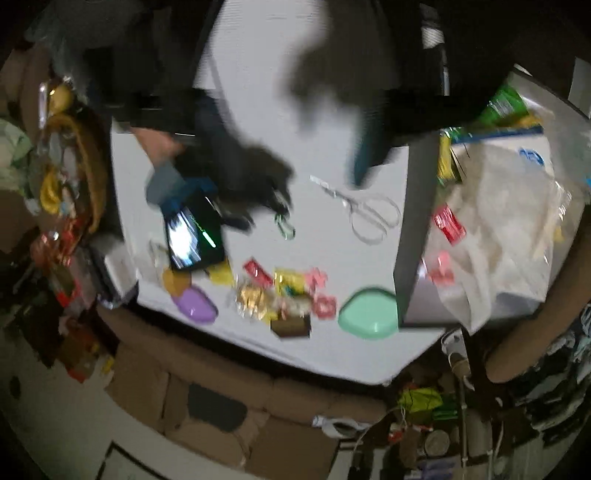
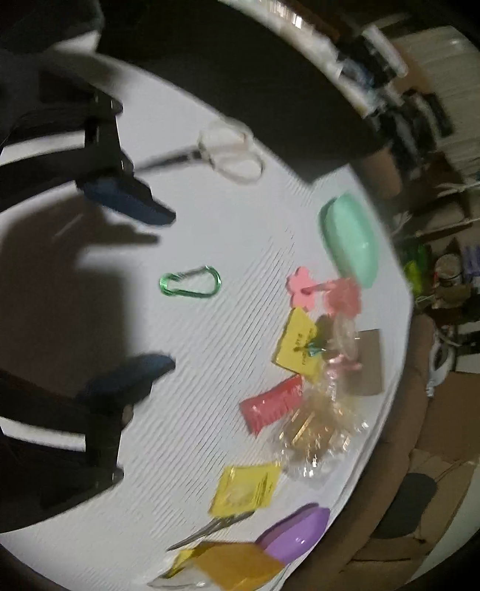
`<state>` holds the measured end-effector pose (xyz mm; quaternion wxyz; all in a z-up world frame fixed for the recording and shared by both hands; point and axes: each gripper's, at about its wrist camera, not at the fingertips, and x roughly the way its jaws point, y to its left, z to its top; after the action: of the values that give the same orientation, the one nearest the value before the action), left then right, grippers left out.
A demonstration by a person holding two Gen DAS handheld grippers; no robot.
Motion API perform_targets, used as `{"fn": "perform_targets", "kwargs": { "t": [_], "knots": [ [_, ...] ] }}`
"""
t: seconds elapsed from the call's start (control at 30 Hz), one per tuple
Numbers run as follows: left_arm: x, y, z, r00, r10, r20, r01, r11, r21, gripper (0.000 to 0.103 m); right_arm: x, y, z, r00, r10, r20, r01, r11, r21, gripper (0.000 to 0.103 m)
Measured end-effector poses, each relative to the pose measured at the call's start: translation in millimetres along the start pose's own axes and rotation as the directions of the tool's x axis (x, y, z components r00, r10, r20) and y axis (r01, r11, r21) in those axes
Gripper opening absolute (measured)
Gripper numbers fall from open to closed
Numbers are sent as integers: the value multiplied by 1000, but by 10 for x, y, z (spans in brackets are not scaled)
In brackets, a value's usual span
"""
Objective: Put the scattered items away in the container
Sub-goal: 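Grasp the white scissors with the left tool while the right tool grasps the green carabiner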
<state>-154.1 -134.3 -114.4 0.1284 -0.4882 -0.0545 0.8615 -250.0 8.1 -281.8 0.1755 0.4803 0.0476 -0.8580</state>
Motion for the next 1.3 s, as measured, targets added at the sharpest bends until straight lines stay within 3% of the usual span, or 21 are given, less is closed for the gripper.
{"fn": "perform_targets", "kwargs": {
  "t": [0.03,0.07,0.13,0.17,0.3,0.43,0.5,0.57,0.6,0.73,0.77,0.8,0.83,0.87,0.9,0.97,1.0,1.07,1.13,1.23,1.3],
  "knots": [
    [63,-15,-51,1000,9,-7,-9,1000,3,77,53,1,29,1000,-18,-5,18,1000,-12,55],
    [130,-29,-82,1000,18,-21,-18,1000,3,80,57,46,49,999,-41,25,41,998,-38,41],
    [291,-26,-118,998,32,-56,-32,999,-7,83,73,81,65,998,-52,30,53,997,-48,34],
    [396,-13,-114,996,46,-72,-48,999,-25,86,65,77,59,998,-51,37,53,997,-49,19],
    [776,58,-76,990,127,-68,-136,982,-134,100,-33,-135,-14,997,-48,53,47,999,18,15],
    [1467,-18,14,954,243,-177,-272,948,-164,100,-435,-687,-206,989,-60,134,37,986,162,15],
    [1725,-28,61,921,341,-189,-373,912,-169,98,-673,-1047,-280,982,-60,180,10,963,270,15],
    [1896,39,120,864,468,-184,-501,835,-227,98,-903,-1327,-321,970,-37,242,-50,937,347,16],
    [1946,89,145,854,485,-187,-519,813,-265,98,-1019,-1416,-328,963,-41,265,-60,930,361,16],
    [2071,386,293,842,494,-218,-538,735,-412,93,-1281,-1497,-268,950,-41,310,-73,935,346,16],
    [2106,461,335,838,494,-230,-543,717,-438,85,-1321,-1488,-252,946,-33,323,-82,938,337,16],
    [2168,539,367,848,470,-247,-529,713,-461,78,-1343,-1474,-233,942,-21,334,-95,940,328,16],
    [2188,586,375,868,441,-229,-495,723,-482,73,-1332,-1459,-200,941,-11,337,-106,939,327,16],
    [2218,591,412,872,432,-228,-487,736,-470,66,-1322,-1464,-197,941,-3,339,-115,937,329,16],
    [2239,558,453,885,415,-212,-465,767,-442,47,-1318,-1468,-195,940,5,341,-126,934,335,16],
    [2275,484,483,907,361,-218,-421,812,-405,46,-1345,-1495,-224,938,16,346,-141,930,340,16],
    [2278,430,465,927,308,-213,-370,840,-397,46,-1350,-1501,-237,937,17,348,-144,929,342,16],
    [2263,326,407,951,226,-211,-293,876,-383,46,-1375,-1512,-257,936,23,352,-153,926,346,16],
    [2167,178,265,981,81,-179,-145,913,-381,46,-1429,-1525,-266,932,21,362,-156,925,347,16],
    [1871,-220,97,990,-72,-125,37,966,-255,46,-1542,-1567,-287,926,9,377,-154,921,357,16],
    [1533,-548,9,990,-116,-80,106,987,-120,46,-1656,-1614,-314,920,3,392,-161,915,369,16]
  ]
}}
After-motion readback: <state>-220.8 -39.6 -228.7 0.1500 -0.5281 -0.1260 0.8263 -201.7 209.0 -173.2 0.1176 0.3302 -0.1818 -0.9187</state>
